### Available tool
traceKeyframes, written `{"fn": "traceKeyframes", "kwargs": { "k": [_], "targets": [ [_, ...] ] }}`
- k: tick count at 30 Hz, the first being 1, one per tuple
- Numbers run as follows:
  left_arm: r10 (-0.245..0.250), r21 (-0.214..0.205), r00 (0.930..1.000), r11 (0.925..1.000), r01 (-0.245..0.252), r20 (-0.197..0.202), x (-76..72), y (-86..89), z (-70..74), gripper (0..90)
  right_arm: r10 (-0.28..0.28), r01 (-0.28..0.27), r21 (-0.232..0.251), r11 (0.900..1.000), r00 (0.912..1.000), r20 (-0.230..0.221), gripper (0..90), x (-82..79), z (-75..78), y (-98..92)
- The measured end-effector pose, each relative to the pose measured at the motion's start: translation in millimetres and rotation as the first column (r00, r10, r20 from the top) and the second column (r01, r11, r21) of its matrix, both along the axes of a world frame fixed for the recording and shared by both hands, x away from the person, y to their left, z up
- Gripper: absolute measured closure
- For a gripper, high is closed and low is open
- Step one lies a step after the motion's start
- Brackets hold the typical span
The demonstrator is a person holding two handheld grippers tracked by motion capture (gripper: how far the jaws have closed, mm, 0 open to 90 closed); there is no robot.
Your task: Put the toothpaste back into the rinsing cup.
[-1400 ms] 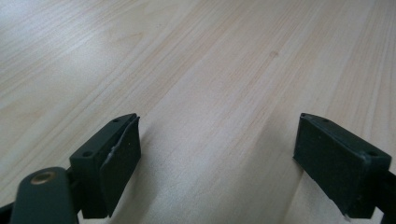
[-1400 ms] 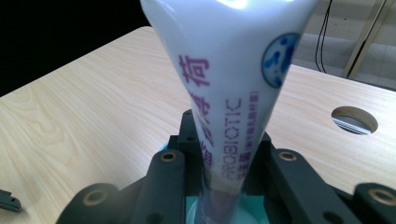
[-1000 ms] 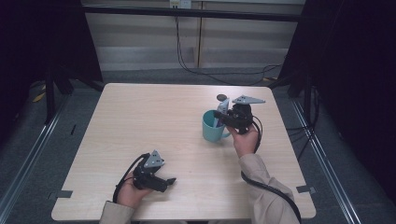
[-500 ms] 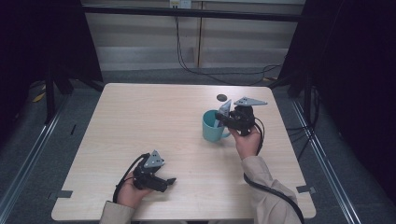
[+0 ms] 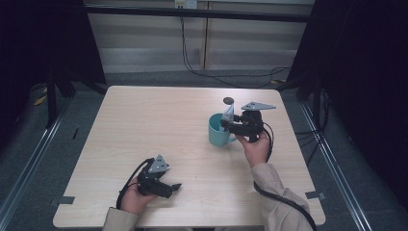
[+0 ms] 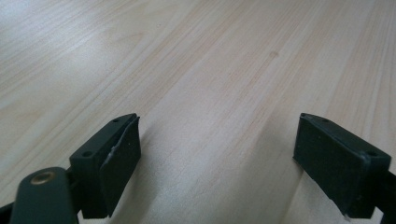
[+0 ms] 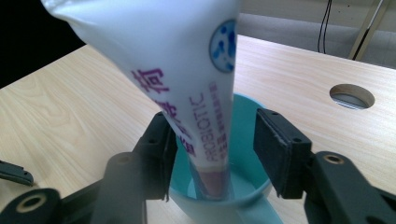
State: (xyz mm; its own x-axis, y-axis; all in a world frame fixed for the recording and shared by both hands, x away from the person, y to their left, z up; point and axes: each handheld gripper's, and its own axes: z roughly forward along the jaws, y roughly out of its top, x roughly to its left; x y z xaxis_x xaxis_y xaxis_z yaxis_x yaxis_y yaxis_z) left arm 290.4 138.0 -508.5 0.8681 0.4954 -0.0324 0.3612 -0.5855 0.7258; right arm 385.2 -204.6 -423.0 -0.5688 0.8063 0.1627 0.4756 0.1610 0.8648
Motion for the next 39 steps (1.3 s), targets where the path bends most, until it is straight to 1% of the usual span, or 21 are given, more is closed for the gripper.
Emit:
{"fn": "traceKeyframes", "kwargs": {
  "k": [4, 8, 13, 16, 18, 22, 26, 34, 37, 39],
  "targets": [
    [-0.001, -0.001, 1.0000, 1.0000, 0.001, 0.000, 0.0, 0.0, 0.0, 14.4, 0.004, -0.004, -0.012, 0.9999, 0.9999, -0.011, 44.1, -2.6, 0.2, 0.0],
    [0.000, -0.001, 1.0000, 1.0000, 0.000, 0.000, 0.0, -0.1, 0.0, 14.4, 0.010, -0.010, -0.024, 0.9997, 0.9999, -0.010, 42.4, -4.6, 1.0, -1.7],
    [0.000, 0.000, 1.0000, 1.0000, 0.000, 0.000, 0.0, 0.0, 0.0, 14.4, 0.012, -0.012, -0.015, 0.9998, 0.9999, -0.012, 40.4, -6.0, 3.0, -4.1],
    [0.002, 0.001, 1.0000, 1.0000, -0.002, 0.001, 0.0, 0.1, 0.1, 14.4, 0.014, -0.014, -0.019, 0.9997, 0.9998, -0.011, 39.0, -7.4, 3.2, -4.0],
    [0.002, 0.001, 1.0000, 1.0000, -0.002, 0.001, -0.1, 0.0, 0.1, 14.4, 0.015, -0.015, -0.028, 0.9995, 0.9998, -0.009, 37.2, -8.7, 3.2, -3.9],
    [0.002, 0.001, 1.0000, 1.0000, -0.002, 0.001, -0.1, 0.0, 0.1, 14.4, 0.015, -0.015, -0.027, 0.9995, 0.9998, -0.011, 33.4, -11.1, 3.7, -4.7],
    [0.002, 0.001, 1.0000, 1.0000, -0.002, 0.001, -0.1, 0.0, 0.0, 14.4, 0.029, -0.029, -0.036, 0.9989, 0.9996, -0.007, 28.8, -12.7, 4.7, -6.9],
    [0.002, 0.000, 1.0000, 1.0000, -0.002, 0.002, -0.1, 0.0, 0.0, 14.4, 0.037, -0.037, -0.041, 0.9985, 0.9993, -0.003, 22.0, -17.9, 7.4, -10.4],
    [0.003, 0.000, 1.0000, 1.0000, -0.003, 0.001, -0.1, 0.0, 0.0, 14.4, 0.048, -0.049, -0.055, 0.9973, 0.9988, -0.011, 20.9, -20.8, 7.6, -12.0],
    [0.002, 0.000, 1.0000, 1.0000, -0.002, 0.001, -0.1, 0.0, 0.0, 14.4, 0.051, -0.051, -0.061, 0.9968, 0.9987, -0.007, 20.8, -23.1, 8.1, -13.3]
  ]
}}
